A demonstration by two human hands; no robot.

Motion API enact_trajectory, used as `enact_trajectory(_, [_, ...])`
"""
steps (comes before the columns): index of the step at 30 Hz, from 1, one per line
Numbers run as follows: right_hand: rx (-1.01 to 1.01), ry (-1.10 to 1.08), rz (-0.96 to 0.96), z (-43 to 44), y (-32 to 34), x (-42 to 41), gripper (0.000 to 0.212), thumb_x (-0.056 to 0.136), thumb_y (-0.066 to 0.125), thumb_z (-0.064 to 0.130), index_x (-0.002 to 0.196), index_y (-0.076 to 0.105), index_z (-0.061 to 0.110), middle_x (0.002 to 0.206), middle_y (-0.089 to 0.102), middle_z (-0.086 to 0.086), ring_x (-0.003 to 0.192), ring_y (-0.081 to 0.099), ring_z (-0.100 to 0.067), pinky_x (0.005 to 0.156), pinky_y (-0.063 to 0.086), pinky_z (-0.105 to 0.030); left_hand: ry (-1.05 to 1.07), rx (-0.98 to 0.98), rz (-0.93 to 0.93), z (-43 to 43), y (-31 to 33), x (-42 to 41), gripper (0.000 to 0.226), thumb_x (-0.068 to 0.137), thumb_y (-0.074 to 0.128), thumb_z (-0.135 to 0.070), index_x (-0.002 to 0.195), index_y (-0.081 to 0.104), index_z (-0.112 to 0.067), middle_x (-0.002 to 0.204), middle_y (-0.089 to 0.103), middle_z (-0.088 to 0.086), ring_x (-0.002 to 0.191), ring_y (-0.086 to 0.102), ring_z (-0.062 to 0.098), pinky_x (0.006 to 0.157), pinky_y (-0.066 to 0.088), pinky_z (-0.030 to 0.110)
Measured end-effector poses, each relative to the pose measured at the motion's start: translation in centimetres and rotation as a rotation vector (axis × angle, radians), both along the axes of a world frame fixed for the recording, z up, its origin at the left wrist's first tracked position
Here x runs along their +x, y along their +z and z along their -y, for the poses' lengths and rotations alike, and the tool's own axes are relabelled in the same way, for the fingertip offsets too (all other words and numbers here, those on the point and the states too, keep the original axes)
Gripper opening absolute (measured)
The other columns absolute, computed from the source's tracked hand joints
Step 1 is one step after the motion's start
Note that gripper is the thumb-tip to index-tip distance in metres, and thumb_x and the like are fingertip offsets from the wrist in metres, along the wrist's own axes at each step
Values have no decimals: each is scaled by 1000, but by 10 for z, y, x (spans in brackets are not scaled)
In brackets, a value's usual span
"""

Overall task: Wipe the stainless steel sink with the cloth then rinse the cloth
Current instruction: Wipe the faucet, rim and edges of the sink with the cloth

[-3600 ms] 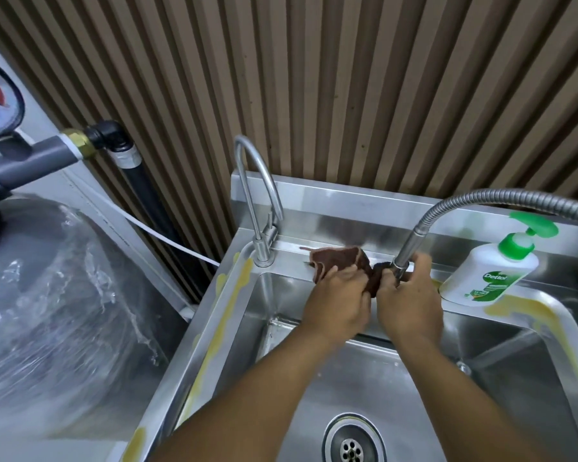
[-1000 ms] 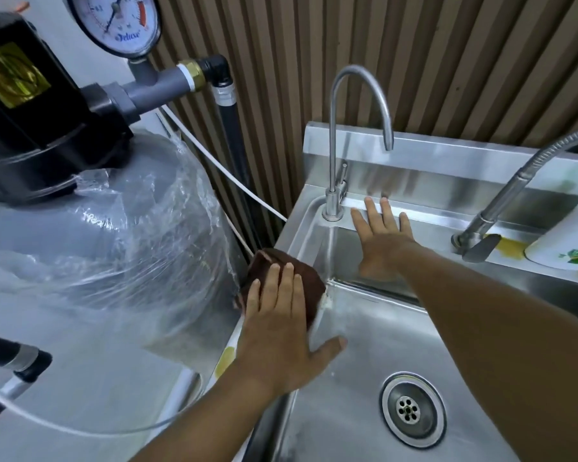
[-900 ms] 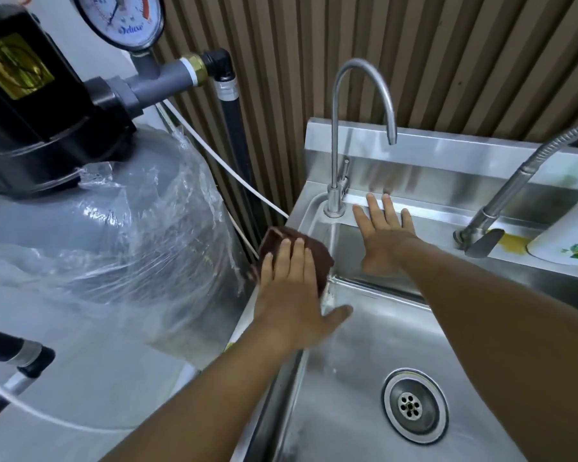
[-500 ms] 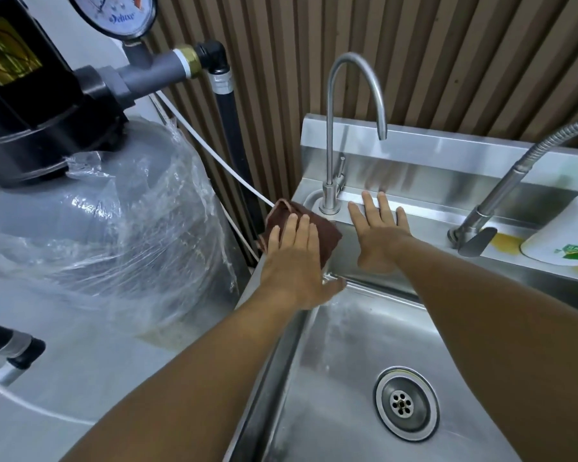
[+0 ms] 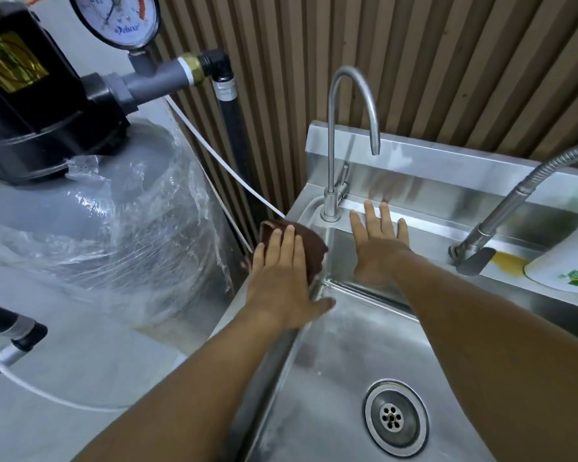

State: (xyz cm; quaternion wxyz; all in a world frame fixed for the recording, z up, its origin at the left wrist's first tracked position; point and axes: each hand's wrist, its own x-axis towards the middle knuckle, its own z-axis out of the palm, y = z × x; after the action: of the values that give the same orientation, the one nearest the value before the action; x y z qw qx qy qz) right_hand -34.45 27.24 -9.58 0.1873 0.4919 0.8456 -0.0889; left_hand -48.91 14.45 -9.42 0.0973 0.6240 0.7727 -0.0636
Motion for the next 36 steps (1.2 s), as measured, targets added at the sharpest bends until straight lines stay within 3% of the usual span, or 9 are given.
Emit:
enact_trajectory(5, [-11, 1, 13, -1, -1, 1, 114, 89, 61, 55, 158, -23, 19, 163, -36, -10, 149, -34, -37, 123, -8, -59, 12, -38, -22, -75, -1, 1, 143, 66, 57, -87, 157, -17, -5, 165, -24, 13, 151, -25, 30, 124, -8, 51])
enact_trajectory(13, [-39, 1, -7, 0, 0, 1, 105, 89, 55, 35, 159, -23, 18, 162, -38, -9, 148, -36, -36, 122, -10, -59, -34, 14, 114, -109, 7, -28, 143, 63, 70, -82, 160, -6, -10, 169, -12, 2, 155, -10, 22, 125, -2, 47])
enact_trajectory(19, [-48, -6, 1, 0, 2, 0, 108, 89, 57, 35, 158, -24, 19, 161, -40, -9, 147, -37, -36, 122, -11, -59, -93, -22, 71, -92, 7, -30, 129, 77, 55, -83, 158, -14, -10, 167, -22, 4, 153, -20, 22, 125, 0, 48])
enact_trajectory(27, [-21, 4, -23, 0, 0, 2, 110, 86, 60, 30, 159, -21, 20, 163, -37, -9, 148, -36, -36, 122, -11, -58, -149, 22, -11, 42, -1, -23, 117, 80, 25, -91, 160, -6, -12, 167, -20, 4, 153, -23, 21, 125, -4, 51])
enact_trajectory(33, [-28, 3, -22, -1, -1, 2, 110, 88, 61, 36, 159, -22, 20, 162, -38, -9, 148, -36, -36, 122, -11, -57, -155, 46, -39, 101, -9, -25, 110, 84, 21, -90, 160, 16, -10, 169, 4, 5, 155, -7, 25, 124, 4, 55])
enact_trajectory(36, [-16, 4, -25, -1, -4, 2, 108, 87, 59, 34, 159, -21, 20, 163, -37, -8, 148, -35, -36, 122, -11, -58, -137, 19, -36, 69, -6, -21, 116, 81, 19, -92, 161, 2, -10, 169, -10, 4, 154, -16, 25, 124, -5, 53])
